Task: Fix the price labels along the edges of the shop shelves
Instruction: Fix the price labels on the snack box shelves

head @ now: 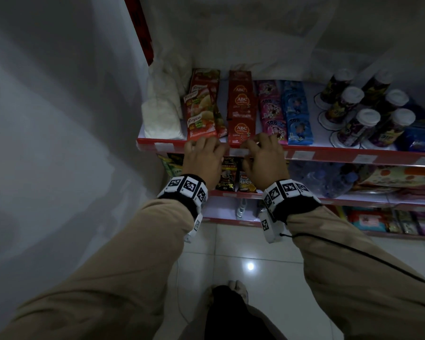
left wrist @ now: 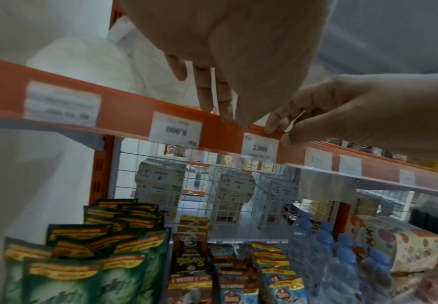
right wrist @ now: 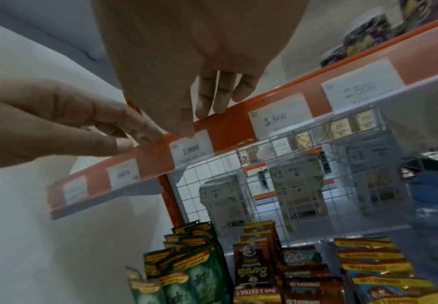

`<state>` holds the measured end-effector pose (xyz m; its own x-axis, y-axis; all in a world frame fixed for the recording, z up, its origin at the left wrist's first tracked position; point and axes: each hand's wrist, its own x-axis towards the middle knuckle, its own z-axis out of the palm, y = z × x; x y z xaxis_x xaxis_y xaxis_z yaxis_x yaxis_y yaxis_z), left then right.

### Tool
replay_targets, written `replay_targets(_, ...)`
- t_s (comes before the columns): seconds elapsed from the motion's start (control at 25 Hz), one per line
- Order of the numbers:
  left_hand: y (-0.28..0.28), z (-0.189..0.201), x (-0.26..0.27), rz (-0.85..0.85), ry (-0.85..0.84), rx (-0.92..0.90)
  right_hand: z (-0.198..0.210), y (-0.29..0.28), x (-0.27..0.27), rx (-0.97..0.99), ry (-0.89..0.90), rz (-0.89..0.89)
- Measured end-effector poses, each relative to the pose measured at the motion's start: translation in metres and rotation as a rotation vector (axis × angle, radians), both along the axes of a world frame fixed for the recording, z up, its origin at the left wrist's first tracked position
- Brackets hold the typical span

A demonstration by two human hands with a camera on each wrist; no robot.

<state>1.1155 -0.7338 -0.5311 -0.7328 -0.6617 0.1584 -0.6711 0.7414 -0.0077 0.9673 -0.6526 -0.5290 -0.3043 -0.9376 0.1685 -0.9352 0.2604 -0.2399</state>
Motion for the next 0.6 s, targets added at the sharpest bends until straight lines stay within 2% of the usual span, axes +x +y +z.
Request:
replay_targets(0.32,-0.004,-0.004,0.035,0.136,-0.043,-0.015,0.004,-0.017,0.024,0.094,0.027,0.124)
replay_targets(0.6,-0.022,-0.006,0.062,0.087,-0.055,0.044,0.000,-0.036,0.054,0.006,-0.036,0.225)
